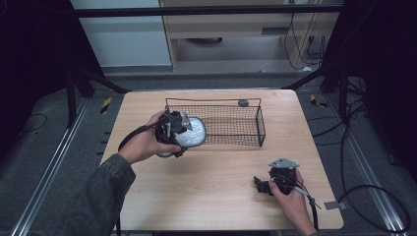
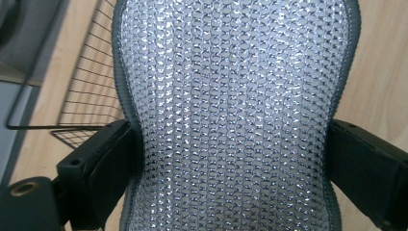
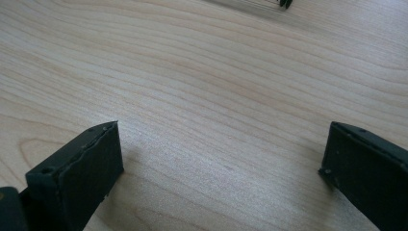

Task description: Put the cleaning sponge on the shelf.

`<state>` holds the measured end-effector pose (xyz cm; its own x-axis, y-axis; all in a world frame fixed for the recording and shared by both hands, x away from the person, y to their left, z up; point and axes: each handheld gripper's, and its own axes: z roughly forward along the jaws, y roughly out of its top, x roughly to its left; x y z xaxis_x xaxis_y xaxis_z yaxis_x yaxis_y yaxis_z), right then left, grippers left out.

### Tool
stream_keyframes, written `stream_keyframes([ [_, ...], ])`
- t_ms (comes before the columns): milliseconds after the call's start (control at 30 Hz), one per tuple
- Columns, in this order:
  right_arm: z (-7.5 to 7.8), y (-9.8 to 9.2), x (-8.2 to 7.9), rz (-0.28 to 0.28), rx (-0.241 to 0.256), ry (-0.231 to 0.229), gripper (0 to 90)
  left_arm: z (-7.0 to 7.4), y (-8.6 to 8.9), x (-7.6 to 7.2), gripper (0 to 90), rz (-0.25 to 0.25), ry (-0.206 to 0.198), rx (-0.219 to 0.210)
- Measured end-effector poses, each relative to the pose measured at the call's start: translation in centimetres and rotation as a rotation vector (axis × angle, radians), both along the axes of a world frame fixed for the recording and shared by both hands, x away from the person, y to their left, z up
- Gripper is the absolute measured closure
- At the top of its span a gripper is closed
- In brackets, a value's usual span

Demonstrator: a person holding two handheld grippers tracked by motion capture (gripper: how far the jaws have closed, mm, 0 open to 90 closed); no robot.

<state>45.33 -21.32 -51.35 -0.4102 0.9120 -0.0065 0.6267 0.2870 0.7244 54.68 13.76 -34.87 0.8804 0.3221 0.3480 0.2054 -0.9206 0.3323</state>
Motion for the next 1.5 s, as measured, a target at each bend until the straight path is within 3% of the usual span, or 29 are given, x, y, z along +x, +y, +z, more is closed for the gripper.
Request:
stream_keyframes([
  [67,0.0,0.0,0.0,0.0,0.001,0.002,0.7,0.4,0.1,0.3,6.5,0.008,-0.003,-0.012],
  [167,0.0,0.0,0.0,-0.001,0.001,0.002,0.7,1.5,0.1,1.0,6.7,0.017,-0.064,-0.009],
  [267,0.0,0.0,0.0,0.0,0.001,0.002,0.7,1.7,0.1,1.4,6.7,0.014,-0.074,-0.015],
  [400,0.0,0.0,0.0,-0.001,0.0,0.001,0.7,1.8,0.1,2.4,7.0,0.018,-0.076,0.004],
  [467,0.0,0.0,0.0,-0.001,0.0,0.002,0.7,1.6,0.0,2.8,6.9,-0.008,-0.075,0.0],
  [733,0.0,0.0,0.0,0.0,0.0,0.002,0.7,2.0,-0.6,3.9,6.7,-0.031,-0.091,0.007],
  [767,0.0,0.0,0.0,-0.001,0.001,0.001,0.7,2.0,-0.8,4.0,6.7,-0.035,-0.092,0.016],
  [800,0.0,0.0,0.0,0.0,0.001,0.0,0.7,1.8,-1.2,4.4,6.7,-0.043,-0.094,0.053],
  [933,0.0,0.0,0.0,0.001,0.0,0.0,0.7,1.5,-1.8,5.0,6.7,-0.046,-0.092,0.072],
  [1300,0.0,0.0,0.0,-0.002,0.002,0.003,0.7,1.2,-2.5,5.2,6.7,-0.033,-0.109,0.055],
  [1500,0.0,0.0,0.0,-0.006,0.001,0.003,0.7,0.7,-2.9,5.4,6.8,-0.049,-0.114,0.083],
])
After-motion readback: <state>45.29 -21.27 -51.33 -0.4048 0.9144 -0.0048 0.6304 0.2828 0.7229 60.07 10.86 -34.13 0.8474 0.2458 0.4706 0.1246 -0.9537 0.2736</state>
